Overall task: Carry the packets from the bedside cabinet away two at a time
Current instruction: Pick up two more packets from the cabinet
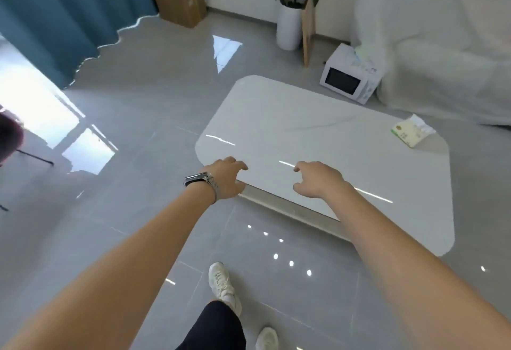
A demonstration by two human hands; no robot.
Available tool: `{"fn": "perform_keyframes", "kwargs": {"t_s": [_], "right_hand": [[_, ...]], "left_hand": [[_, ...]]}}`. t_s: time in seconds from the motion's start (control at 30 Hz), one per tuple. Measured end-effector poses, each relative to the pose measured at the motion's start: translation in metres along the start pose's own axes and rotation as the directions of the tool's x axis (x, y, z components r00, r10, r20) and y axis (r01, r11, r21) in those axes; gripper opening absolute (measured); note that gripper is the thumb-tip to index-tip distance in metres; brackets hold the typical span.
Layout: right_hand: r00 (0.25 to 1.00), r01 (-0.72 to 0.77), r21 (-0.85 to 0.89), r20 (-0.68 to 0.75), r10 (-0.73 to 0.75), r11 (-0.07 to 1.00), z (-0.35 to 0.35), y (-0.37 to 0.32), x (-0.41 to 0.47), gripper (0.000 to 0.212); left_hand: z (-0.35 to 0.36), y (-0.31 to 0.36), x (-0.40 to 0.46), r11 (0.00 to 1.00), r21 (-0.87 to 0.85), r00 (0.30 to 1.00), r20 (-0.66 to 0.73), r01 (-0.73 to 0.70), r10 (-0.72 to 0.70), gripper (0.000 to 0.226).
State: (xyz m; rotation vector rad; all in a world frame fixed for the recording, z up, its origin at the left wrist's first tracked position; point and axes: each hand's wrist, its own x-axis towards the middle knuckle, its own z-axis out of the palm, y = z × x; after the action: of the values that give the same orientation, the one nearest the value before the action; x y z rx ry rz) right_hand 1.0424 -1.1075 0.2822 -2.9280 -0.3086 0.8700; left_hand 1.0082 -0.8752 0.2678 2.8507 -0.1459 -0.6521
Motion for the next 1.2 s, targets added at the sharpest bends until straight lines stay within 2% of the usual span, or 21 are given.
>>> {"fn": "perform_keyframes", "kwargs": {"t_s": [0.17,0.27,0.47,0.6,0.73,0.97,1.07,1.2], "right_hand": [[0.978,0.187,-0.152,-0.061,-0.198,0.971,-0.034,-0.118,-0.001,0.043],[0.949,0.282,-0.201,-0.084,-0.303,0.938,-0.034,-0.209,0.006,0.042],[0.863,0.488,-0.275,0.012,-0.505,0.828,-0.018,-0.426,0.011,0.048],[0.761,0.629,-0.320,0.067,-0.646,0.708,-0.010,-0.563,0.000,0.051],[0.663,0.728,-0.356,0.147,-0.734,0.586,0.008,-0.672,-0.004,0.053],[0.512,0.825,-0.441,0.320,-0.797,0.353,0.033,-0.840,0.020,0.065],[0.412,0.852,-0.473,0.337,-0.847,0.227,0.039,-0.915,0.028,0.065],[0.267,0.860,-0.511,0.457,-0.849,-0.005,0.054,-1.015,0.014,0.061]], "left_hand": [[-0.037,-0.114,-0.090,0.979,-0.090,0.978,-0.085,0.185,-0.193,0.060],[-0.046,-0.193,-0.142,0.940,-0.158,0.945,-0.079,0.302,-0.317,0.061],[-0.046,-0.345,-0.255,0.825,-0.220,0.830,-0.096,0.520,-0.549,0.064],[-0.036,-0.434,-0.336,0.692,-0.268,0.704,-0.068,0.670,-0.707,0.066],[-0.023,-0.501,-0.396,0.532,-0.343,0.558,-0.029,0.774,-0.829,0.067],[-0.002,-0.599,-0.445,0.286,-0.482,0.346,0.039,0.828,-0.937,0.064],[-0.001,-0.640,-0.463,0.177,-0.524,0.248,0.069,0.833,-0.966,0.064],[-0.003,-0.675,-0.503,-0.009,-0.592,0.083,0.128,0.806,-0.988,0.061]]}}
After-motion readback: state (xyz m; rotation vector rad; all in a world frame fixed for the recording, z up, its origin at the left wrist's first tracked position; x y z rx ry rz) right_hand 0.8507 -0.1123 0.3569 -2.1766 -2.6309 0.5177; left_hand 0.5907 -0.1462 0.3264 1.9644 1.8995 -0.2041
